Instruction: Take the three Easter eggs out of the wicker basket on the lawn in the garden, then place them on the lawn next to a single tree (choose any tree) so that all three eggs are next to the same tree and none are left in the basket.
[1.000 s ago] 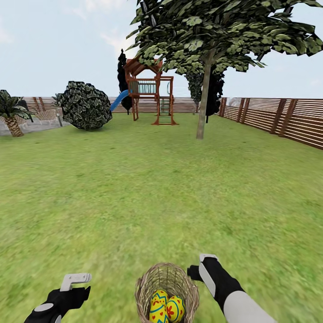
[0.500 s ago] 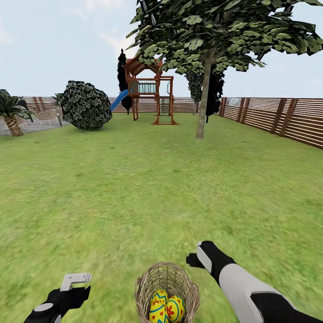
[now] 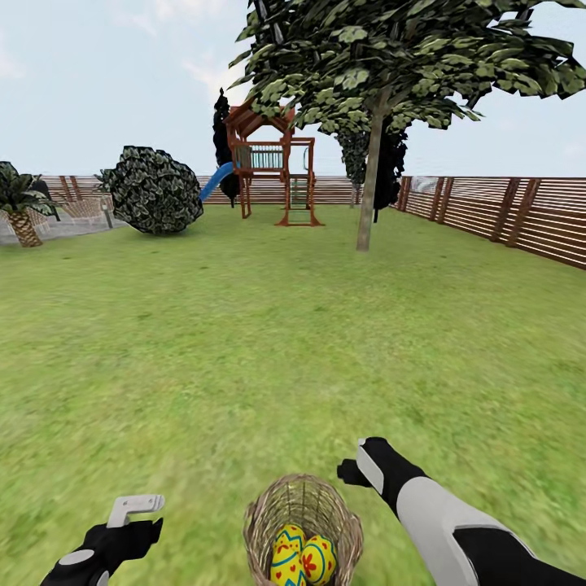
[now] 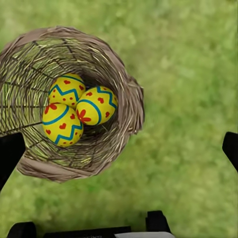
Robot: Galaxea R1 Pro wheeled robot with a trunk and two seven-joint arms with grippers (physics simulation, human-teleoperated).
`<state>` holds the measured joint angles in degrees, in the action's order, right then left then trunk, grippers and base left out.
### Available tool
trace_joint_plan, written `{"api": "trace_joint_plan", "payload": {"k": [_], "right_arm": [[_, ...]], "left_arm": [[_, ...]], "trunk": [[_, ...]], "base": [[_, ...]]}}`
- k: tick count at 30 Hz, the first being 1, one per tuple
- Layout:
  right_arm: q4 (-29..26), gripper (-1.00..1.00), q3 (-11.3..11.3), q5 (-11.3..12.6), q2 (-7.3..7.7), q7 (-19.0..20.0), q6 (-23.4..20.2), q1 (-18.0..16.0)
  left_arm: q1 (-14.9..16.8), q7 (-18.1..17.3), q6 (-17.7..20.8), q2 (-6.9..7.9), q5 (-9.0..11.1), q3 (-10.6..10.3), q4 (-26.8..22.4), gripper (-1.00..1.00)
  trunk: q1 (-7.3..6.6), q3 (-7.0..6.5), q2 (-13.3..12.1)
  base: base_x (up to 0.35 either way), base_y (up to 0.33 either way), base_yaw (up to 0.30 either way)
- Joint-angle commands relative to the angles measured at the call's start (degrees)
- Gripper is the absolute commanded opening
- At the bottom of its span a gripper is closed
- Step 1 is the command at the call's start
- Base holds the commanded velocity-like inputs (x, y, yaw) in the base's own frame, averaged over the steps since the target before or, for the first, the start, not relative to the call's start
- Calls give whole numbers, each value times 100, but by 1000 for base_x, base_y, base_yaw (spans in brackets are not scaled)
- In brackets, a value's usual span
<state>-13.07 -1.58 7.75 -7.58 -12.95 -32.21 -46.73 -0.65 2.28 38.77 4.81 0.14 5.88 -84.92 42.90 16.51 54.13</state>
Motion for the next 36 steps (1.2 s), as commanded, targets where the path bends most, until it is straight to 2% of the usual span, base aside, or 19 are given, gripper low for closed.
{"api": "trace_joint_plan", "payload": {"k": [1,5,16,24,36], "right_arm": [[2,100,-15,60,-4,-49,7,-2],[91,100,-10,60,-9,-49,81,-3],[127,100,3,60,-18,-41,108,-3],[148,100,1,60,-23,-33,155,-3],[225,100,-3,60,-16,-32,205,-3]], "left_arm": [[-1,18,25,2,8,36,-14,100],[-4,6,25,2,23,291,-38,100],[-6,-66,27,2,29,428,-101,100],[-6,-405,26,2,29,743,-189,100],[-9,-505,-33,2,30,820,-200,100]], "trunk": [[24,25,47],[111,97,207],[353,294,648],[529,438,969],[792,653,1451]], "base": [[0,0,0],[0,0,0],[0,0,0],[0,0,0],[0,0,0]]}}
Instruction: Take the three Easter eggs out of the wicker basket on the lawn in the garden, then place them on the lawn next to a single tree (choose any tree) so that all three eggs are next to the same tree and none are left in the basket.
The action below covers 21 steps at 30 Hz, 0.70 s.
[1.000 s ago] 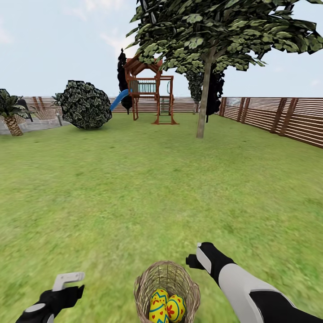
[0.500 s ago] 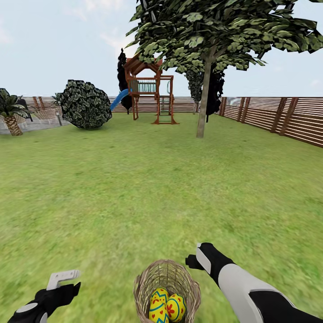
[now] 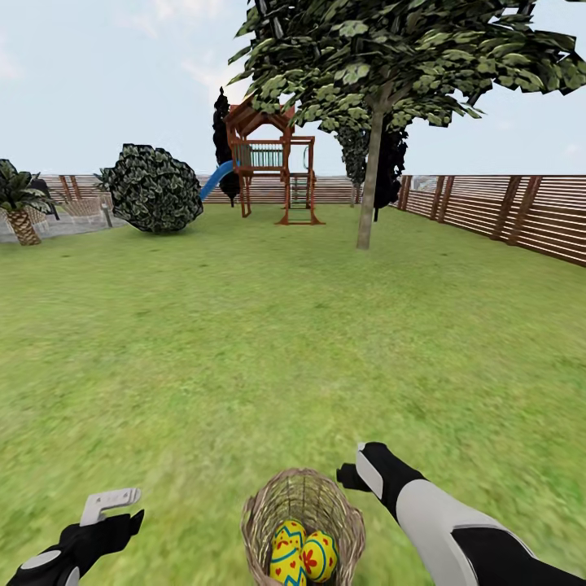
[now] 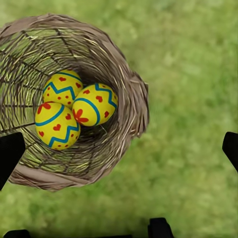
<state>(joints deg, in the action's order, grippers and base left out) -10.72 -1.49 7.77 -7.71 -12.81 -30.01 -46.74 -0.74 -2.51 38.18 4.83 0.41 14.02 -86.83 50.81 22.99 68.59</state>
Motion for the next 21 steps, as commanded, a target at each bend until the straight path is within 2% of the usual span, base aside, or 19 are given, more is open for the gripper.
{"api": "trace_joint_plan", "payload": {"k": [1,21], "right_arm": [[-3,100,-12,58,-3,-46,-16,-2],[35,100,-29,58,12,-15,89,-2]], "left_arm": [[-1,-27,22,0,3,6,-9,100],[-5,-30,5,0,3,5,-9,100]], "trunk": [[23,24,45],[462,383,848]], "base": [[0,0,0],[0,0,0]]}}
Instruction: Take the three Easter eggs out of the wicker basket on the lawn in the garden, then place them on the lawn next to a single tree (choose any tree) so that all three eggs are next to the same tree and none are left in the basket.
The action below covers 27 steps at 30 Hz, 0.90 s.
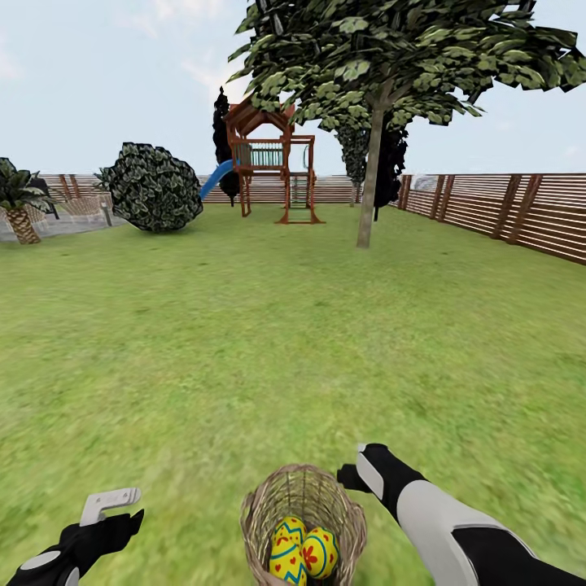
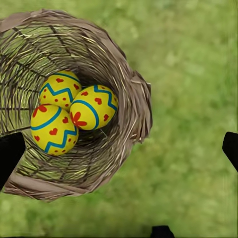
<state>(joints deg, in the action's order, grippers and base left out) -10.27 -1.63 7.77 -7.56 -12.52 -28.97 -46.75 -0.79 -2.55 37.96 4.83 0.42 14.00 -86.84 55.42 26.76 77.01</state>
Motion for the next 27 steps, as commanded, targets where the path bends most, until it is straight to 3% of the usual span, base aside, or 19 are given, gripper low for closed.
{"api": "trace_joint_plan", "payload": {"k": [1,27], "right_arm": [[-11,100,-18,57,-1,-37,-2,-1],[-11,100,-216,49,48,223,-26,-1]], "left_arm": [[0,-26,27,0,2,8,-9,100],[0,-26,18,0,2,6,0,100]], "trunk": [[23,24,45],[594,490,1088]], "base": [[0,0,0],[0,0,0]]}}
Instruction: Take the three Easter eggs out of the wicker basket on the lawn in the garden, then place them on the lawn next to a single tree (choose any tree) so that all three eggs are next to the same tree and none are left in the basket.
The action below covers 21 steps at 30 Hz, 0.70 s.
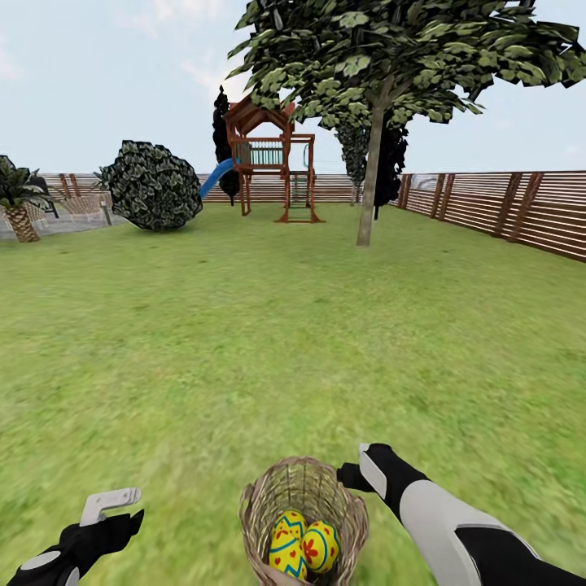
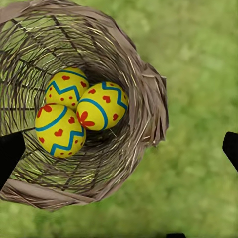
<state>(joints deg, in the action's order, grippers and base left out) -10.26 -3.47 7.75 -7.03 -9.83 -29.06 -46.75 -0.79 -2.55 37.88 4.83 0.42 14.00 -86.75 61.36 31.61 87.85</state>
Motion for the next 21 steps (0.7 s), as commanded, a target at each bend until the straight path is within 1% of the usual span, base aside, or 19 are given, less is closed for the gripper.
{"api": "trace_joint_plan", "payload": {"k": [1,9,14,19,20,21], "right_arm": [[-11,100,-32,52,-5,-44,-17,-1],[-11,100,-48,52,11,-39,-9,-1],[-13,100,-55,52,86,-44,12,-1],[-51,100,-57,52,279,-53,21,-4],[-62,100,-57,53,345,-57,19,-11],[-66,100,-57,55,369,-58,18,-13]], "left_arm": [[0,-26,27,0,2,7,-8,100],[0,-26,26,0,2,7,-8,100],[0,-26,25,0,2,7,-8,100],[0,-26,23,0,2,7,-8,100],[0,-26,25,0,2,7,-8,100],[2,-26,25,0,2,7,-8,100]], "trunk": [[23,23,44],[198,167,365],[308,257,566],[418,346,766],[440,364,806],[462,382,846]], "base": [[0,0,0],[0,0,0],[0,0,0],[0,0,0],[0,0,0],[0,0,0]]}}
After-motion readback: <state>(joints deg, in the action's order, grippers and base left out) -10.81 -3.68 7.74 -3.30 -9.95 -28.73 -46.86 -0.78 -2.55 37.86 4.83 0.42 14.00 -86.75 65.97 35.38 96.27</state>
